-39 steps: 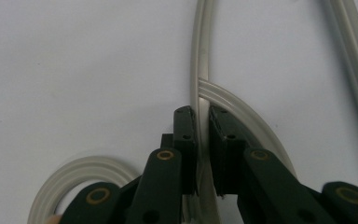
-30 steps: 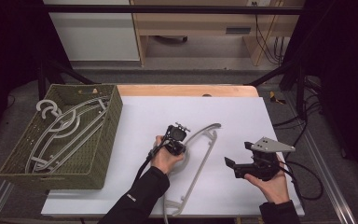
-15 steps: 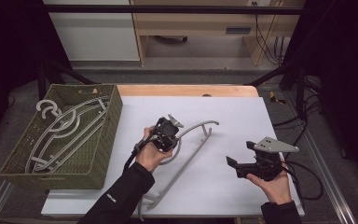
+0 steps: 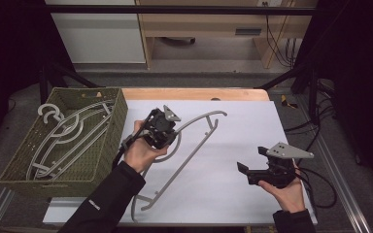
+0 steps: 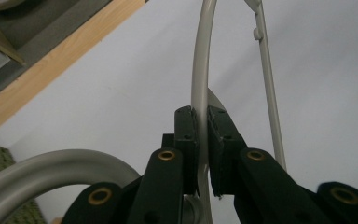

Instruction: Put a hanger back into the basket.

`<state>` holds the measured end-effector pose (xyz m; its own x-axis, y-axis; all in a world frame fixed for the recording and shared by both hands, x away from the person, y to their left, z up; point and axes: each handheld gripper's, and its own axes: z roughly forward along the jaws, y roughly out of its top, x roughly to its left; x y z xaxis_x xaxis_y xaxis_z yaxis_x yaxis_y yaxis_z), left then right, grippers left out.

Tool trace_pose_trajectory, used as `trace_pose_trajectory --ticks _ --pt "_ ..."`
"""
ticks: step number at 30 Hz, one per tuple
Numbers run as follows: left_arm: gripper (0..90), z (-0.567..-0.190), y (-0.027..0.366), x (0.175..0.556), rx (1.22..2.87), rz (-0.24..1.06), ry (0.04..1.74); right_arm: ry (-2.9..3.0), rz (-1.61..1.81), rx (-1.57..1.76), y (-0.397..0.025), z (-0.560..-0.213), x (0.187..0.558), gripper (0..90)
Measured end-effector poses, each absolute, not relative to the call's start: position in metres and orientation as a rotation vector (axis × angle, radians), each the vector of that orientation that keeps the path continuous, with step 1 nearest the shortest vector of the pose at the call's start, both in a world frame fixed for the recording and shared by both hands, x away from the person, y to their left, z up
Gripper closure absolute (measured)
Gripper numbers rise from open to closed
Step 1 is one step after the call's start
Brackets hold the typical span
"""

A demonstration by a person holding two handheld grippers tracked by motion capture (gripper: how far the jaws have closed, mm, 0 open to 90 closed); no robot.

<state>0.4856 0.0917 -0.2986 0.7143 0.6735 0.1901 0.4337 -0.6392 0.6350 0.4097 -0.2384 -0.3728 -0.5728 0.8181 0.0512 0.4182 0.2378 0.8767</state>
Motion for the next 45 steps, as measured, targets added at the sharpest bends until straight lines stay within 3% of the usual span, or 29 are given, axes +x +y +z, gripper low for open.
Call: trace_pose_trajectory --ticks 16,29,45 --pt "83.5 -0.221 0.155 0.476 2.345 0.646 0.795 2.088 1.289 1.129 -0.241 -0.372 0.409 9.1" --pt "83.5 -0.189 0.195 0.475 2.348 0.735 0.834 2.09 1.292 1.129 -0.241 -0.372 0.41 9.0" --pt "83.4 -0.181 0.249 0.493 2.348 0.795 0.949 2.089 1.295 1.13 -0.24 -0.373 0.411 9.0"
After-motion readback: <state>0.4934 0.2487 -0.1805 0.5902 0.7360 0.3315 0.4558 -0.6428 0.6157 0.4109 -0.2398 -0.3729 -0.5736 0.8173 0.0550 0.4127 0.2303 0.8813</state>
